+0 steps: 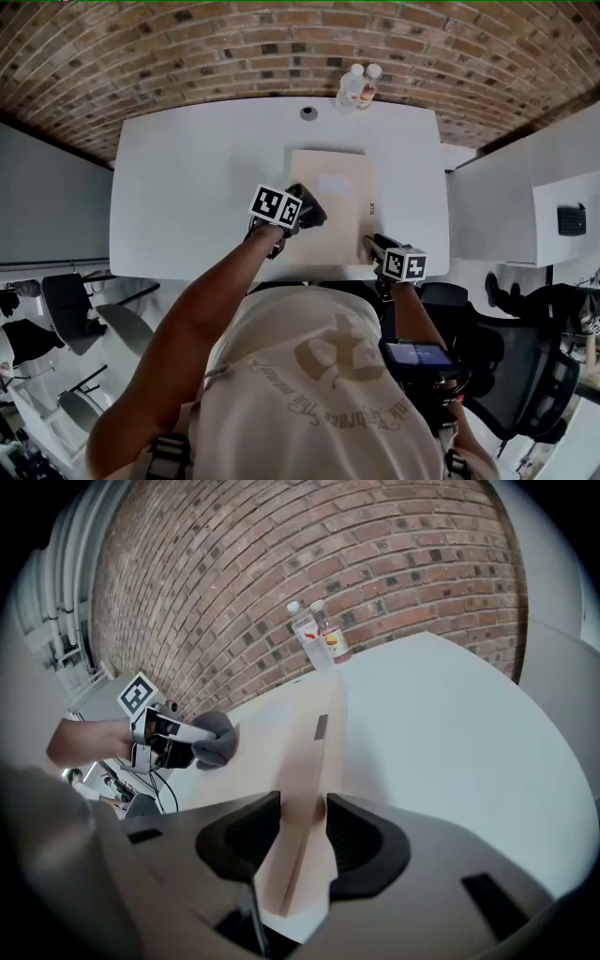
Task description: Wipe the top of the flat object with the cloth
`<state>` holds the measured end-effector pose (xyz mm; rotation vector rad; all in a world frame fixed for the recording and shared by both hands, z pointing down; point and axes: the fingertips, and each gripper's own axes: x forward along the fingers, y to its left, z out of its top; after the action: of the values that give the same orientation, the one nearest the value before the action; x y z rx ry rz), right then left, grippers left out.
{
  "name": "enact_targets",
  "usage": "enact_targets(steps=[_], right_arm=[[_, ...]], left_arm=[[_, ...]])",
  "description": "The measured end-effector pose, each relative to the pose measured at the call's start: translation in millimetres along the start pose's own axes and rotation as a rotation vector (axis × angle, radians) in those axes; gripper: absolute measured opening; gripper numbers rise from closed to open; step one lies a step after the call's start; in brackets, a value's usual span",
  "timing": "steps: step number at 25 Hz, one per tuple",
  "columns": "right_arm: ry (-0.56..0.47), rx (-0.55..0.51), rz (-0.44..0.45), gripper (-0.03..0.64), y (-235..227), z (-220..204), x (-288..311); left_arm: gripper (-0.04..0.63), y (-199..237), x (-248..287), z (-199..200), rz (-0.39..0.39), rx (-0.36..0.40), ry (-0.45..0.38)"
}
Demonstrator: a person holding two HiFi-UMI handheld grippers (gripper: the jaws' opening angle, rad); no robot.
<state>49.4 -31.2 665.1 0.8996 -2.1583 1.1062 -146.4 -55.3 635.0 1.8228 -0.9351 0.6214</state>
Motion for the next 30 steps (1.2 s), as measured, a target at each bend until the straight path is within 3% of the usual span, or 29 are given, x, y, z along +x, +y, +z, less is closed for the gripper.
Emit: enact_targets(steps=[7, 11, 17, 24, 30], right_arm=[[-0.006, -0.015, -0.033, 0.166, 0.5, 1.9, -2.1], [-0.006, -0.021, -0.048, 0.166, 2.0, 1.5, -1.7], [-0.003, -0.048, -0.012, 0.166, 3.6, 3.6, -3.6], [-0.082, 0.148, 0.161, 0.167, -4.9, 28.9, -9.4], [-0.057, 0.102, 0.183, 0.167, -23.9, 61.5, 4.0]], left_arm=[[0.106, 26.7, -31.5, -19.7, 0.016, -0.070, -0.042], [0.106, 33.1, -41.8, -30.1, -0.014, -0.142, -0.062], [0.106, 23.5, -50.1, -28.5, -0.018, -0.159, -0.118], [0.106, -20.1, -39.5, -27.4, -0.065, -0.161, -0.127], [0.106, -80.2, -6.2, -27.9, -0.119, -0.100, -0.066]])
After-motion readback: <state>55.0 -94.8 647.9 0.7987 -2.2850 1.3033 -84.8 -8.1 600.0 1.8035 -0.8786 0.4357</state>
